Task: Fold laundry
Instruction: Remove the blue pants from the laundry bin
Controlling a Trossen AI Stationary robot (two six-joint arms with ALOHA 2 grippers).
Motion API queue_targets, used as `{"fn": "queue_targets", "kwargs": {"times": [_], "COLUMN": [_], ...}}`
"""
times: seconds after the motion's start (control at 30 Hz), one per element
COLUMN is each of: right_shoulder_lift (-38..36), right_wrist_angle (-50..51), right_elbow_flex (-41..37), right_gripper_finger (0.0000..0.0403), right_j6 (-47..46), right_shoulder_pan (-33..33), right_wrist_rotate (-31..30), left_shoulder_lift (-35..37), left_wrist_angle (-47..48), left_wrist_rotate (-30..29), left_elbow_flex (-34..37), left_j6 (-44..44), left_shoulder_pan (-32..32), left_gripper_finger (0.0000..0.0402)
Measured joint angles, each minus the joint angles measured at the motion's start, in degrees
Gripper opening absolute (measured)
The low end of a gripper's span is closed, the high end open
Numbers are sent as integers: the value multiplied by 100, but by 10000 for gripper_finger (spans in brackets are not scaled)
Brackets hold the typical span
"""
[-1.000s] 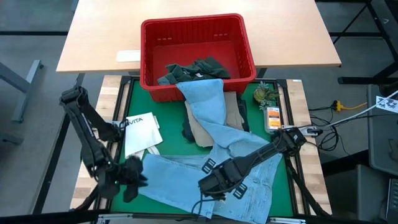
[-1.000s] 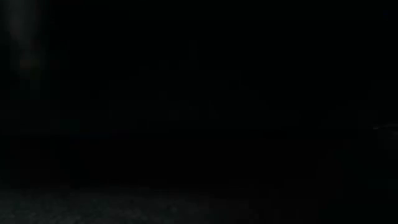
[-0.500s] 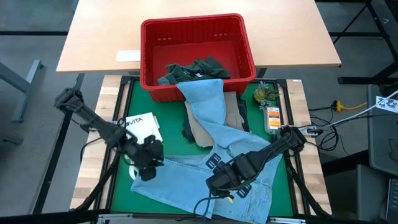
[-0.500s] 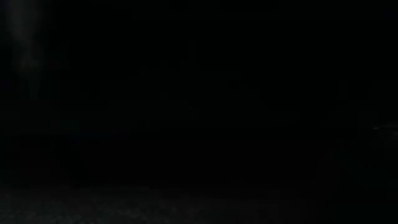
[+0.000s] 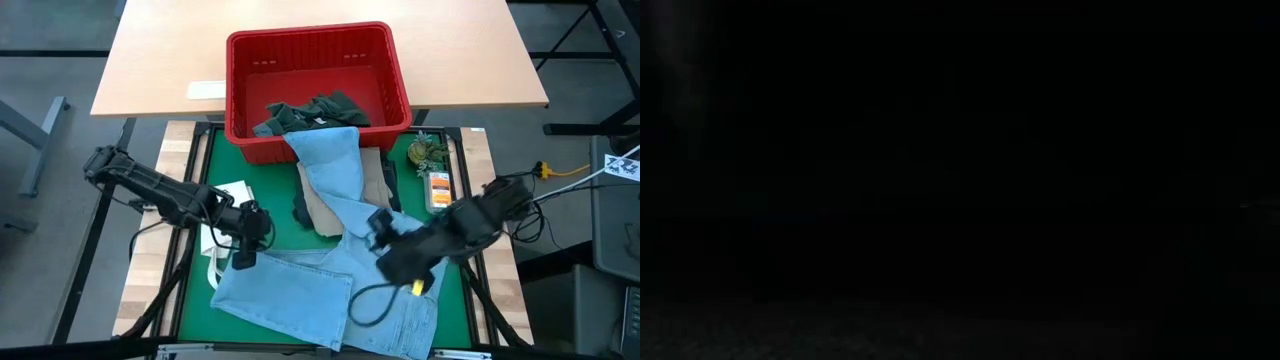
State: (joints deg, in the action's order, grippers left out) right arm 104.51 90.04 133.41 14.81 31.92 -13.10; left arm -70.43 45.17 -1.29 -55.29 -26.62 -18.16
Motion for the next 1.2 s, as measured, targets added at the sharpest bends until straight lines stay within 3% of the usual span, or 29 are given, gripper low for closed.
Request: {"fn": "queue_targets", "kwargs": {"times": [0.1,0.23,0.33,0.5,0.63,0.9,1.2], "right_shoulder_lift": [-384,-848,-1162,-1547,-1565,-1547,-1415], "right_wrist_angle": [-17,-388,-1422,-3995,-5525,-7659,-8740], "right_elbow_flex": [-391,-1648,-2922,-4788,-5741,-6997,-7758], "right_gripper_finger": [166,166,166,166,166,166,166], "right_j6": [-103,-629,-745,-773,-873,-1934,-3144], "right_shoulder_pan": [3,-14,-14,0,-9,-176,-509], "right_wrist_rotate": [-711,-1230,-862,331,561,512,589], "left_shoulder_lift": [0,0,0,-2,-4,-285,-945], "left_wrist_angle": [112,375,547,551,542,485,317], "left_wrist_rotate": [285,531,712,1002,1041,1162,1690], "left_elbow_flex": [0,0,0,0,0,0,0], "left_j6": [33,43,283,662,773,777,798], "left_shoulder_pan": [136,277,313,316,316,316,316], "left_gripper_finger": [96,96,96,96,96,96,96]}}
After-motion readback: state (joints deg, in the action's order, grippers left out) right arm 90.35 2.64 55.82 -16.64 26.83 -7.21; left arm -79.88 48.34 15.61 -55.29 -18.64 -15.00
